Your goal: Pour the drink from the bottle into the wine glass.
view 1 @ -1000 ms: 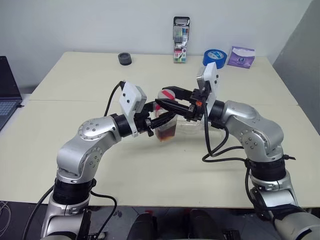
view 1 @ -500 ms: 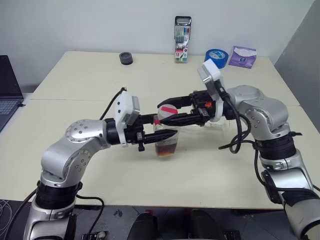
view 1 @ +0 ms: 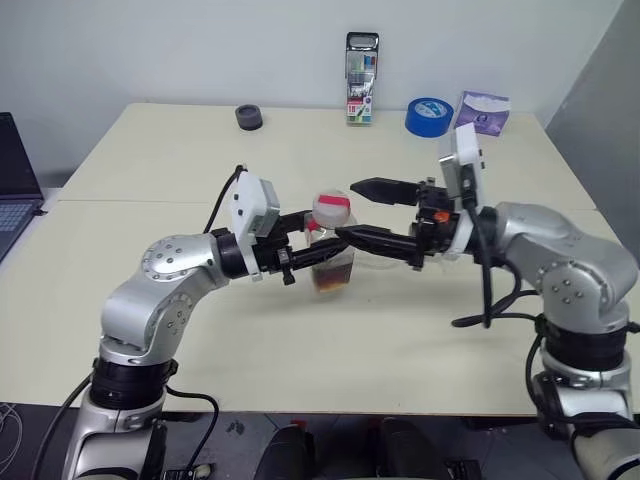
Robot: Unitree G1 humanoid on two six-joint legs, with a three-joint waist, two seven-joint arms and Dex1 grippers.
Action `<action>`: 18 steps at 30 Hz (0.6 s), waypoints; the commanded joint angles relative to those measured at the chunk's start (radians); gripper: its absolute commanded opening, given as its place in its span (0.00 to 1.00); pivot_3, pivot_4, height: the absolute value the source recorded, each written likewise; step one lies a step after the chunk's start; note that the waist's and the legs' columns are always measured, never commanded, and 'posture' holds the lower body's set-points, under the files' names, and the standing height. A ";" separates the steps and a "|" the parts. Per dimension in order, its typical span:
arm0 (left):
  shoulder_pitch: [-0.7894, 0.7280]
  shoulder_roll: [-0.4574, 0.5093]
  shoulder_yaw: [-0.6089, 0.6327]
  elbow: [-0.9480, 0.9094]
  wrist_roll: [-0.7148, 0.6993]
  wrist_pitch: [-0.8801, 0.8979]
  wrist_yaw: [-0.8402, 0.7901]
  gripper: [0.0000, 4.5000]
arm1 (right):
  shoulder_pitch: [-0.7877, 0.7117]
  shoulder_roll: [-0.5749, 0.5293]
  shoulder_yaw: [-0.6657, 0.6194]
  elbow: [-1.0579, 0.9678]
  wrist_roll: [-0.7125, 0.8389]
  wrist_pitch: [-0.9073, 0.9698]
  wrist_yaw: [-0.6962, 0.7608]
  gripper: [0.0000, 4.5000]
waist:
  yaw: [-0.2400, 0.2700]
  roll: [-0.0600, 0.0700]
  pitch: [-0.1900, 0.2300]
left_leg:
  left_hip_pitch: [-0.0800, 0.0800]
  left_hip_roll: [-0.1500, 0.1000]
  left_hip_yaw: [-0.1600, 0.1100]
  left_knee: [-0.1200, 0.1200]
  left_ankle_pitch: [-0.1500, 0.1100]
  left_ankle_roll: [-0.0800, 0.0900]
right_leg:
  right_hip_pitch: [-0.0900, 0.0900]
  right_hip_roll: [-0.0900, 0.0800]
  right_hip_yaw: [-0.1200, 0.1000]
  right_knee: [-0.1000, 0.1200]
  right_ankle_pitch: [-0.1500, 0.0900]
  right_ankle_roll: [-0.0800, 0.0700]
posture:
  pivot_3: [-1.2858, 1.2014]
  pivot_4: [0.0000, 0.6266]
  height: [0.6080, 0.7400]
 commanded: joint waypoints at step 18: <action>-0.035 -0.012 -0.021 -0.008 0.024 -0.045 0.011 0.45 | -0.011 0.049 0.015 -0.028 -0.040 -0.079 -0.150 0.95 | -0.001 0.000 0.000 | 0.000 0.000 0.000 0.000 0.000 -0.001 | 0.000 0.000 0.000 0.000 0.000 0.000 | 0.52 0.24 1.00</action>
